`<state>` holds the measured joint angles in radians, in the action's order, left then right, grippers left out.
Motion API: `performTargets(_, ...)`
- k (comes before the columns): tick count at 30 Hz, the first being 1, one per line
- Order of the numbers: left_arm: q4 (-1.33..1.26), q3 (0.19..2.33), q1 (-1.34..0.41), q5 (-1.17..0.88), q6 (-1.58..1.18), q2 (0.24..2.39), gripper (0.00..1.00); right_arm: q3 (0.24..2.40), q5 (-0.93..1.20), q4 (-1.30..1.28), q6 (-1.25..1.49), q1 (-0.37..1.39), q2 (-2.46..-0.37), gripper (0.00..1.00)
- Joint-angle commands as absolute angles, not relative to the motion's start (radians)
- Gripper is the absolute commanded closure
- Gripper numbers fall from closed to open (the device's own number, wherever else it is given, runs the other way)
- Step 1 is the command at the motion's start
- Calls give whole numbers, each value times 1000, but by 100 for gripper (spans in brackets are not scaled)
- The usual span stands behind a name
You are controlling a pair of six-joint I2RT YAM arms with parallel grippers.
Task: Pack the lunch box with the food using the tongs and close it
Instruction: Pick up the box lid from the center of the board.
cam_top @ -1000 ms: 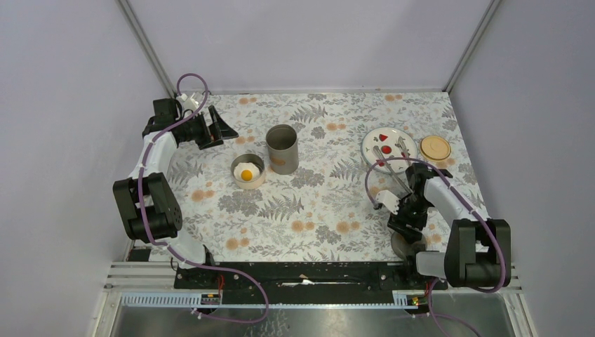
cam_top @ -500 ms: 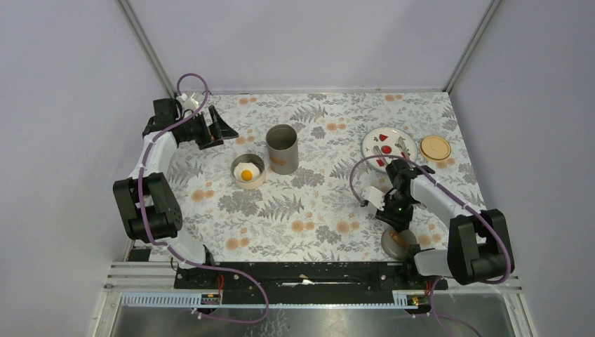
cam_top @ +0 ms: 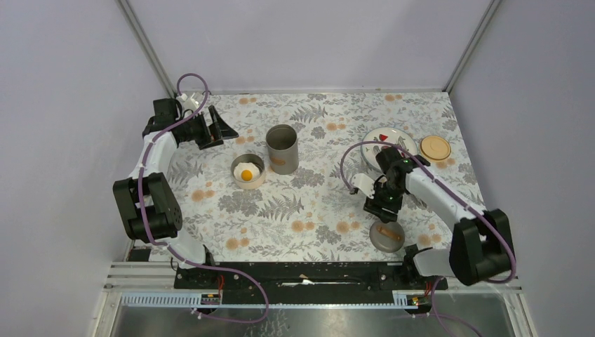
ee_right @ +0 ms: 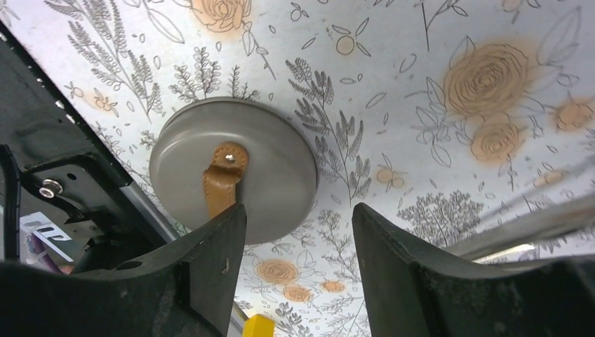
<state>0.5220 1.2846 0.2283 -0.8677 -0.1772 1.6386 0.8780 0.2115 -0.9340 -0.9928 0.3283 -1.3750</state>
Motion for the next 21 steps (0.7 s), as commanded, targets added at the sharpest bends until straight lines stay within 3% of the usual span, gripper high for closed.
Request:
performTargets(1, 491, 1321, 226, -889, -181, 1646, 1, 837, 193, -1022, -979, 334, -1246, 37)
performTargets(8, 491, 1318, 224, -886, -180, 1643, 1, 749, 159, -999, -896, 357, -1259, 43)
performTargets(21, 491, 1318, 224, -881, -178, 1643, 1, 675, 92, -879, -811, 462, -1261, 43)
